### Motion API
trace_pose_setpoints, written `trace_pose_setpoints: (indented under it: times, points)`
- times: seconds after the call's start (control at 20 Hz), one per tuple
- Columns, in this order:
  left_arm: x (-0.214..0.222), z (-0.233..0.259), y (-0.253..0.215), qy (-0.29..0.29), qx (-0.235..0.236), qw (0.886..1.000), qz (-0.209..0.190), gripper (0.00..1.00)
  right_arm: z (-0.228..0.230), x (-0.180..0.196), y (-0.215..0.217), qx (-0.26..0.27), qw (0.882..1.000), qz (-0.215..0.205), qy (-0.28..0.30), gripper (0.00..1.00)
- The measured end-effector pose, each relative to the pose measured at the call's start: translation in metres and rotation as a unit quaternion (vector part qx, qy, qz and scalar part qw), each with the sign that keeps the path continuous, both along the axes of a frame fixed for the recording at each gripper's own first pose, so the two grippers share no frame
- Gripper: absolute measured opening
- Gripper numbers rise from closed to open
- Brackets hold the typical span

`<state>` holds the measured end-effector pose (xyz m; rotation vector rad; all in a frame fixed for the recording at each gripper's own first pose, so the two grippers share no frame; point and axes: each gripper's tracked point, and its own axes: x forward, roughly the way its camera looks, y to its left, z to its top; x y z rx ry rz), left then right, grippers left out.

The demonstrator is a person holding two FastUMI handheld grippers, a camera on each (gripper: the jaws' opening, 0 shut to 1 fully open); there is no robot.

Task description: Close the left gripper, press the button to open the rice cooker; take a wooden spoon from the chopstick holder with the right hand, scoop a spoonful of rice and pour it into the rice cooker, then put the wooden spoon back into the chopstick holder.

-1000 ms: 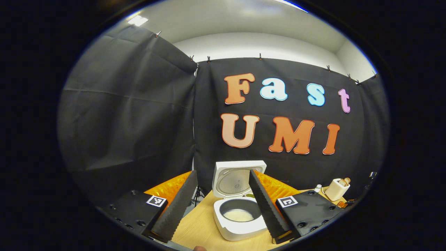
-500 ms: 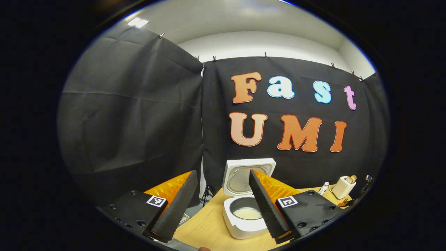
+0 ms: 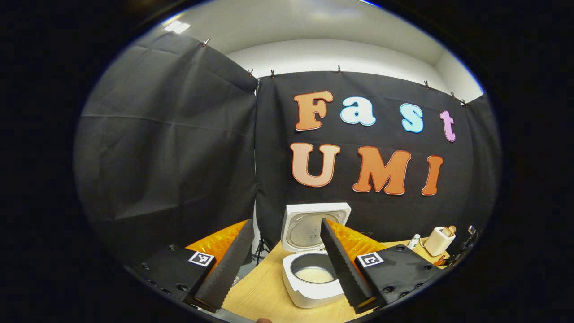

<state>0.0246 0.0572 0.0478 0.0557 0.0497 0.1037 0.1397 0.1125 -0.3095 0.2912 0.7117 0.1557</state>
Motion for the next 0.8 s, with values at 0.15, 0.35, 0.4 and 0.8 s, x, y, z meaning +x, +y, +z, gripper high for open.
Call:
trace_pose_setpoints:
  times: [0.15, 0.35, 0.4, 0.8]
  points:
    - [0.001, 0.003, -0.008, -0.005, -0.004, 1.000, -0.011, 1.00, 0.023, -0.006, 0.002, -0.004, 1.000, 0.005, -0.014, 0.02]
    - [-0.002, 0.008, -0.013, -0.011, -0.010, 1.000, -0.023, 1.00, 0.063, -0.010, 0.000, -0.037, 0.998, 0.006, -0.046, 0.02]
    - [-0.004, 0.007, -0.014, -0.012, -0.010, 1.000, -0.025, 1.00, 0.074, -0.011, 0.001, -0.045, 0.997, 0.006, -0.056, 0.02]
    - [-0.012, 0.011, -0.010, -0.016, -0.012, 0.999, -0.030, 1.00, 0.137, -0.050, 0.050, -0.020, 0.992, 0.038, -0.115, 0.02]
